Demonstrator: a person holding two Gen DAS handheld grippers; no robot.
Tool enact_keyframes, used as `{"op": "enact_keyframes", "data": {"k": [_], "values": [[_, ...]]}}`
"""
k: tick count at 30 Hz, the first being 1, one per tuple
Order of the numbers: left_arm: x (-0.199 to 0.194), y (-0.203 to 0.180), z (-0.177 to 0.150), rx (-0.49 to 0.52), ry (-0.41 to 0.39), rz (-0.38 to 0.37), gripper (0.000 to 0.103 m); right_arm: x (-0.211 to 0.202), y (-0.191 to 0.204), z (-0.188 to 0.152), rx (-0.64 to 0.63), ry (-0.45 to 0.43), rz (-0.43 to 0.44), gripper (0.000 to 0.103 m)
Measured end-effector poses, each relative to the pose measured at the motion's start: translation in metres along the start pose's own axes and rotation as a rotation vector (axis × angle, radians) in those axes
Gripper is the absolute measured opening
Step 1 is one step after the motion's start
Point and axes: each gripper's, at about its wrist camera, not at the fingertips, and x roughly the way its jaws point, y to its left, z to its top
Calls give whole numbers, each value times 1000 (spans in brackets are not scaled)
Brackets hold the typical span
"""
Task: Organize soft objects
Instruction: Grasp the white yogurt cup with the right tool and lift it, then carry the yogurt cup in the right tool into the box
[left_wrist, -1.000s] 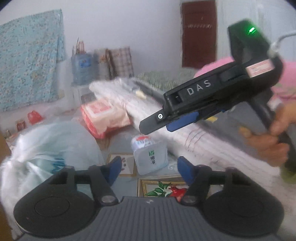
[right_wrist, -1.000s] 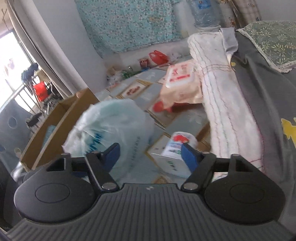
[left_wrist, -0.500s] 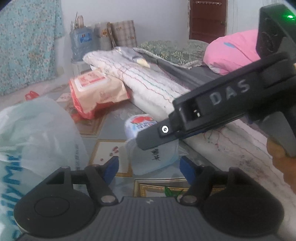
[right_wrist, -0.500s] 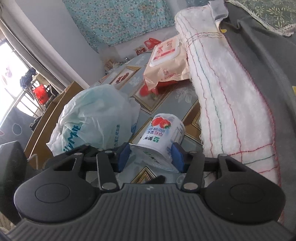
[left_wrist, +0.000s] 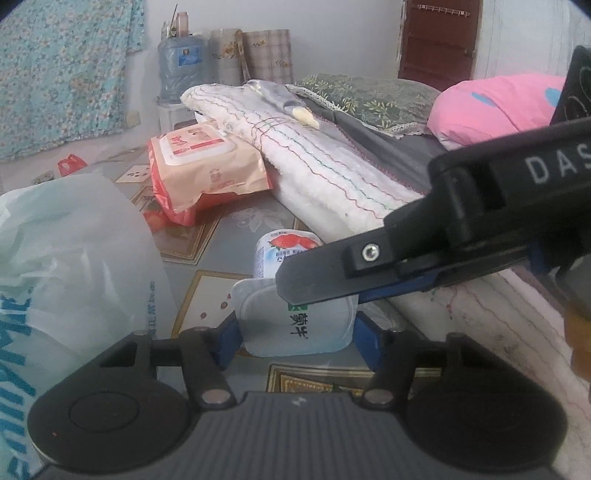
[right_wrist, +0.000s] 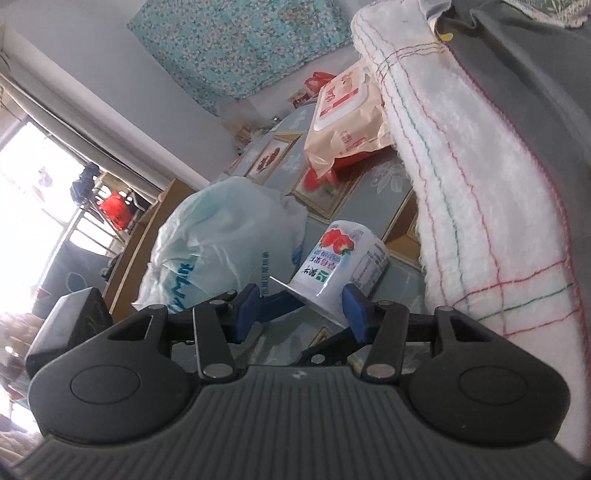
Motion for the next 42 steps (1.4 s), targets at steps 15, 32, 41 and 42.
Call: {"op": "enact_keyframes", "data": {"k": [15,32,41,42], "values": [[-57,20,1,-95,48,-93,61,-6,15,-16,142,61,100,51],[-43,25,6,-109,36,-154,76,5,-18,-2,282,21,148,59],[-44,3,-9,79,2,-64,81,11,-12,-6,223,21,124,56],[-43,1,-10,94,-4,-46,81,13,-10,-7,211,19,118,54]]}}
